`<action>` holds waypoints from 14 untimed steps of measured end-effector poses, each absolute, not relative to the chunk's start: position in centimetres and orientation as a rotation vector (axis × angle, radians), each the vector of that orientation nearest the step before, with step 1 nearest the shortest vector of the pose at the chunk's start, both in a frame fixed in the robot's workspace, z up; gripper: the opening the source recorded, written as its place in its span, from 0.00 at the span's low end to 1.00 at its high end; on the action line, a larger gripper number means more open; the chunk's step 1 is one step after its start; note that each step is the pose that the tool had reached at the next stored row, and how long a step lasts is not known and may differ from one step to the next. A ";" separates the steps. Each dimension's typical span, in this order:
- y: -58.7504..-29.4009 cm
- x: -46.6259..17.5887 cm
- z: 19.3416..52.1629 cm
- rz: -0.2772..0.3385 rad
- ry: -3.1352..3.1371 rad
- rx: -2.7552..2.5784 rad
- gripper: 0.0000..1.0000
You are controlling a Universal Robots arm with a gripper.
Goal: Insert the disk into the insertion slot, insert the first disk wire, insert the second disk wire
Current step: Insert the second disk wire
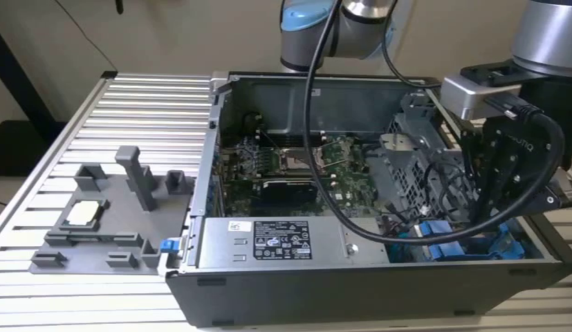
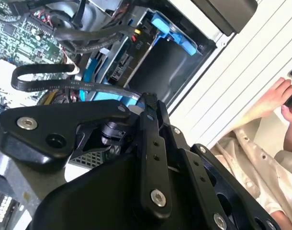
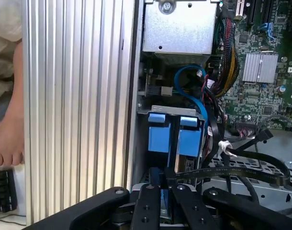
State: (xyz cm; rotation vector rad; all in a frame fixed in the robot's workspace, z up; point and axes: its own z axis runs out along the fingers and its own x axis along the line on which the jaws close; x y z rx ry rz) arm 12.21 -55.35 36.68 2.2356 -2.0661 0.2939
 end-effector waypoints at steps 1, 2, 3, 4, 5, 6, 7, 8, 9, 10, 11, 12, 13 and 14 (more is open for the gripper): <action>-55.3 12.2 36.7 0.293 -2.067 2.236 0.16; -55.3 12.2 36.7 0.282 -2.074 2.242 0.16; -55.3 12.2 36.7 0.264 -2.085 2.252 0.16; -55.3 12.2 36.7 0.245 -2.097 2.262 0.16; -55.3 12.2 36.7 0.229 -2.107 2.272 0.16; -55.3 12.2 36.7 0.210 -2.118 2.281 0.16; -55.3 12.2 36.7 0.192 -2.129 2.290 0.16; -55.3 12.2 36.7 0.173 -2.140 2.300 0.16; -55.3 12.2 36.7 0.155 -2.151 2.309 0.16; -55.3 12.2 36.7 0.135 -2.162 2.319 0.16; -55.3 12.2 36.7 0.116 -2.173 2.328 0.16; -55.3 12.2 36.7 0.096 -2.184 2.337 0.16; -55.3 12.2 36.7 0.077 -2.194 2.346 0.16; -55.4 12.2 36.7 0.057 -2.205 2.355 0.16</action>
